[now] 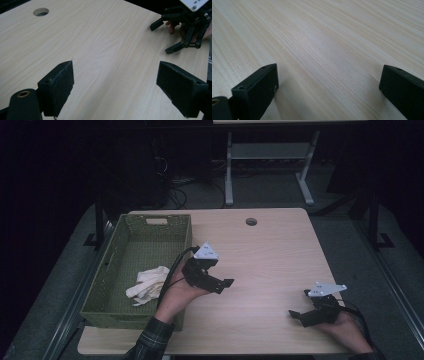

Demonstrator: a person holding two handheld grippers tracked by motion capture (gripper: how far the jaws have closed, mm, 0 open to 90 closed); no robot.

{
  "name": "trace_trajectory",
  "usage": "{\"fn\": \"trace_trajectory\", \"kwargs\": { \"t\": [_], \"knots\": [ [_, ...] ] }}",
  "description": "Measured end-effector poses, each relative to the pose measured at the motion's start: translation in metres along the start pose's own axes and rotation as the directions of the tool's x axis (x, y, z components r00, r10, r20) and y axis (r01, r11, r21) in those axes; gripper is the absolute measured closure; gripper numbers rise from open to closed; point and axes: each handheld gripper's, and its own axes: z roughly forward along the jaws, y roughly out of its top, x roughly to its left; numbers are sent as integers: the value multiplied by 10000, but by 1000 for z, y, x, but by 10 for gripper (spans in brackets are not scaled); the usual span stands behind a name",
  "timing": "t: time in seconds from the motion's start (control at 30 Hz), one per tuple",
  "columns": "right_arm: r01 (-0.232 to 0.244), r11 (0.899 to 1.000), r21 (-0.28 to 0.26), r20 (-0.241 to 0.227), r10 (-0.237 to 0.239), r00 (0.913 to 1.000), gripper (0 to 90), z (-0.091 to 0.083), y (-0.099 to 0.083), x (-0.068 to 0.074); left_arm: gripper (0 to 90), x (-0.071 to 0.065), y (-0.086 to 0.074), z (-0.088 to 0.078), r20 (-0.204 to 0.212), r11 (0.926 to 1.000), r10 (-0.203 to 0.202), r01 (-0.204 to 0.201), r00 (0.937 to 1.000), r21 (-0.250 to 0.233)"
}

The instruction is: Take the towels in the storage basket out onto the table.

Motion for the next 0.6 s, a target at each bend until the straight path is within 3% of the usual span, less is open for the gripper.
{"fn": "trace_trajectory", "kwargs": {
  "t": [0.6],
  "knots": [
    [-8, 10000, -30, -10, 8, 10000, 20, 0, 0, 0, 141, 19, -7, -24, -252, 9998, -173, 175, 9995, 87]
  ]
}}
